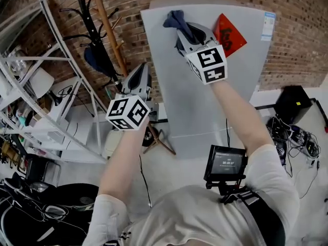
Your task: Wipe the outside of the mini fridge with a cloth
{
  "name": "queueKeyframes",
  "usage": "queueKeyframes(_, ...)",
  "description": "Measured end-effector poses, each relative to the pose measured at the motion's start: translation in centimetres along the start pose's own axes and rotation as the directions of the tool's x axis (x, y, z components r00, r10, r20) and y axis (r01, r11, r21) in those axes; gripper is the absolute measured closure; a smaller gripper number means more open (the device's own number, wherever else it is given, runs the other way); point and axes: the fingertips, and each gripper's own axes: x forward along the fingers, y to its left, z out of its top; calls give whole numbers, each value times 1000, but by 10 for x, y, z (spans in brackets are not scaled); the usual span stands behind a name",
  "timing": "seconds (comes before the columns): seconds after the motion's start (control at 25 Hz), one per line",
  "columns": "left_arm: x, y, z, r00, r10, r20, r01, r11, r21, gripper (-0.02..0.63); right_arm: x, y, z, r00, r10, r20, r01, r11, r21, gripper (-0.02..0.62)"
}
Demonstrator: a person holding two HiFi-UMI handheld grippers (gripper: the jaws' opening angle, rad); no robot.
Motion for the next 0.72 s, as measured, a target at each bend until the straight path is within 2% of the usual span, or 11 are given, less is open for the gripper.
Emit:
queueKeyframes(0.48,18,-44,-23,998,-68,-17,68,997,-21,603,-43,-64,-11,992,-121,-31,122,993,2,509)
queueKeyframes(0.72,30,-50,-29,997,-81,-18,80,996,-32,603,-51,-76,-8,993,-115,-11,115,993,28,509)
